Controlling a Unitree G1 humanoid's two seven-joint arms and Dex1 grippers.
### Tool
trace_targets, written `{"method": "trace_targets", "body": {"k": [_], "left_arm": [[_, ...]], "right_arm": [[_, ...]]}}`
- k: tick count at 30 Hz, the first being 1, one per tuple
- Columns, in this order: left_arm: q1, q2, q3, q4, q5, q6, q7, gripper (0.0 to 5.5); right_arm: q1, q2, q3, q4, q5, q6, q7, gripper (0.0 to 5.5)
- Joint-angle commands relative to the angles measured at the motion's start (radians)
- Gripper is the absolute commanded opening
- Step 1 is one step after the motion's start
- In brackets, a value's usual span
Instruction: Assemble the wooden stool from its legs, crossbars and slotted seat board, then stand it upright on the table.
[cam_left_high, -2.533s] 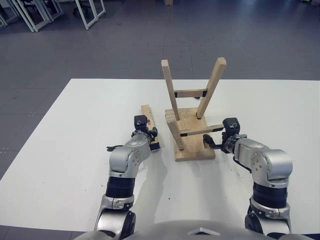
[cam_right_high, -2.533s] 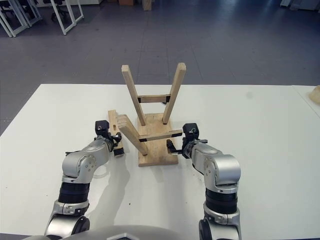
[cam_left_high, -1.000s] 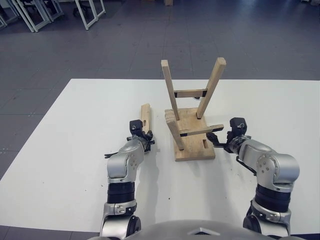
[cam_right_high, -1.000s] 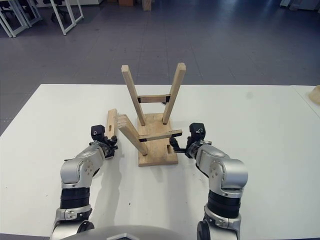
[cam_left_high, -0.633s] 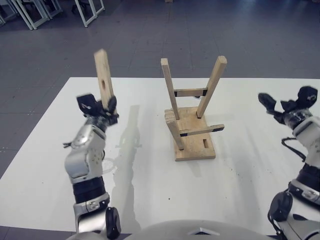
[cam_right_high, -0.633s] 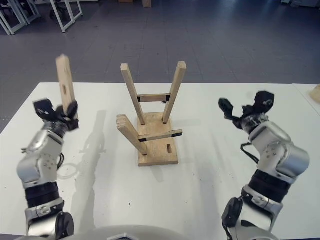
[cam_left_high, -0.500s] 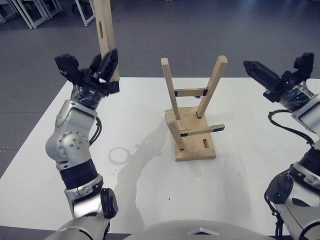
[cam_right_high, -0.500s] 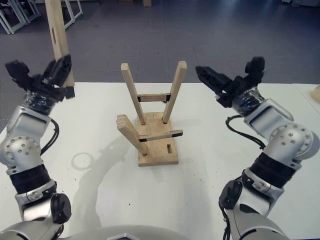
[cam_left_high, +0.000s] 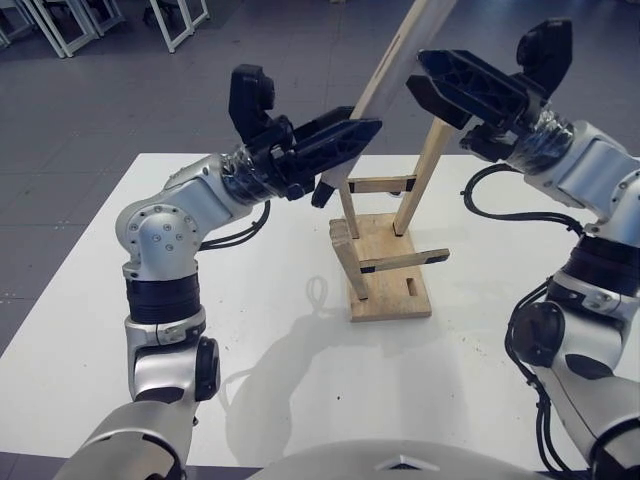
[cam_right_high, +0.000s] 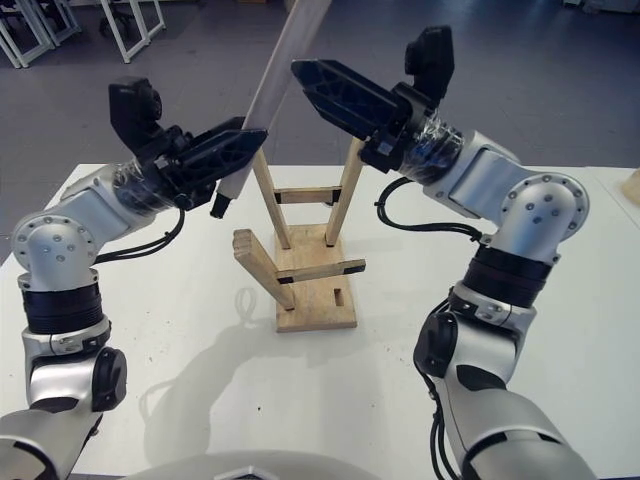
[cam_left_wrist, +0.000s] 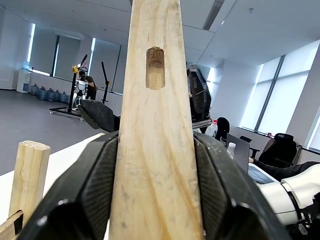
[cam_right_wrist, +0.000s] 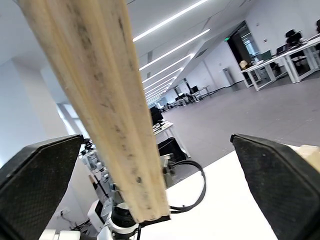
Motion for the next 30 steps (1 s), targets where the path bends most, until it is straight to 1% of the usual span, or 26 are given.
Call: {"method": "trace_targets", "body": {"k": [1,7,9,14,16,19,20,22,26,29,30], "left_arm": [[-0.040,0.011,-0.023,0.029,0.028,-0.015,-0.043,2.05],[-0.059,0.036,-0.067,0.036,0.033,0.017,-0.121,2.05],[-0.057,0.037,-0.071,0.033,0.034,0.018,-0.125,2.05],[-0.046,0.032,-0.081,0.030,0.043,0.010,-0.128,2.05],[-0.048,0.032,-0.083,0.035,0.047,0.008,-0.133,2.05],[-0.049,0.031,-0.086,0.038,0.054,0.007,-0.142,2.05],[-0.050,0.032,-0.085,0.040,0.058,0.007,-0.144,2.05],[-0.056,0.031,-0.080,0.048,0.065,0.003,-0.144,2.05],[-0.063,0.023,-0.072,0.055,0.081,-0.012,-0.131,2.05],[-0.071,0.026,-0.059,0.070,0.059,0.023,-0.120,2.05],[-0.076,0.028,-0.056,0.075,0.051,0.034,-0.121,2.41]], "right_arm": [[-0.006,-0.027,0.043,-0.029,0.046,0.011,0.023,5.50],[0.005,-0.036,0.118,-0.038,0.035,-0.022,0.042,5.50],[0.006,-0.046,0.137,-0.039,0.036,-0.023,0.059,5.01],[0.012,-0.066,0.164,-0.034,0.037,-0.027,0.081,4.03],[0.010,-0.071,0.169,-0.027,0.029,-0.036,0.081,3.48],[0.006,-0.074,0.167,-0.014,0.029,-0.047,0.075,2.86],[0.002,-0.073,0.163,-0.005,0.031,-0.051,0.068,2.54],[-0.011,-0.067,0.152,0.012,0.045,-0.054,0.055,2.27],[-0.024,-0.064,0.147,0.029,0.051,-0.061,0.042,2.25],[-0.037,-0.065,0.147,0.047,0.047,-0.066,0.040,2.25],[-0.041,-0.066,0.146,0.052,0.045,-0.068,0.040,2.25]]}}
